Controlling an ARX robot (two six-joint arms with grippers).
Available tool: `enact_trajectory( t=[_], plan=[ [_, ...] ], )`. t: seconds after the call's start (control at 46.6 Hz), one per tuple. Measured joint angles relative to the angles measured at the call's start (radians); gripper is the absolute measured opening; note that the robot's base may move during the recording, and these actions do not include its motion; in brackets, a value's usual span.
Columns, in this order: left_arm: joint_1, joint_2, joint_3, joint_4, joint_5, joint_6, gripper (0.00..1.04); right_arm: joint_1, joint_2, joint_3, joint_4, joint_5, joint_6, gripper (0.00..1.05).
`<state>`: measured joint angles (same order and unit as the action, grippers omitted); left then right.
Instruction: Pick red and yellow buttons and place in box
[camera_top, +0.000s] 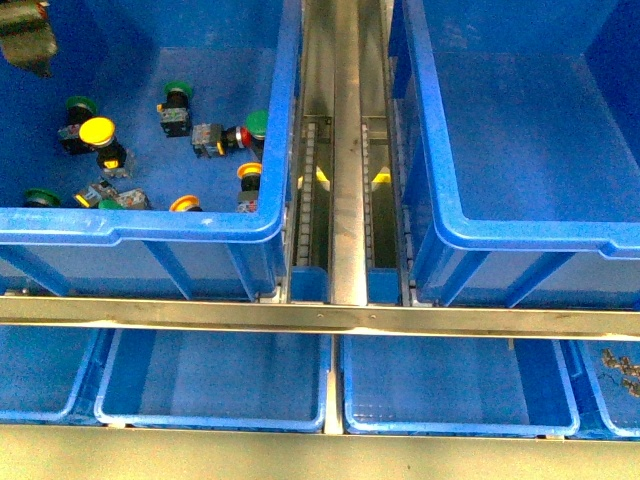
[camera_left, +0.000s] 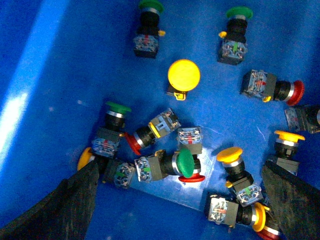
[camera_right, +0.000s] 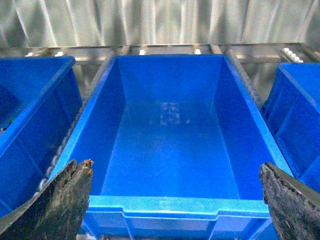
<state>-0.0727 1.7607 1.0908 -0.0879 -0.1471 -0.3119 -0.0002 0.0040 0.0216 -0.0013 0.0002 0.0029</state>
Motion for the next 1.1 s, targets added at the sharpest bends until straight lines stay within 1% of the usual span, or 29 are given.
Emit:
enact_trajectory(
  t=[0.086,0.236,0.43,0.687,1.095],
  plan=[
    [-0.002,0.091,0.052,0.004,0.016,0.017,0.97,0.000,0.000,0.000,0.000,0.000,0.000,0.99],
    [0.024,0.245,0.188,0.011,0.015,0.077,0.97,0.000,0.000,0.000,0.000,0.000,0.000,0.99],
    [0.038,0.404,0.341,-0.024,0.023,0.111,0.97,0.000,0.000,0.000,0.000,0.000,0.000,0.99],
    [0.030,0.533,0.490,-0.070,0.046,0.130,0.97,0.000,0.000,0.000,0.000,0.000,0.000,0.99],
    [0.037,0.652,0.645,-0.124,0.053,0.143,0.97,0.000,0.000,0.000,0.000,0.000,0.000,0.99]
  ],
)
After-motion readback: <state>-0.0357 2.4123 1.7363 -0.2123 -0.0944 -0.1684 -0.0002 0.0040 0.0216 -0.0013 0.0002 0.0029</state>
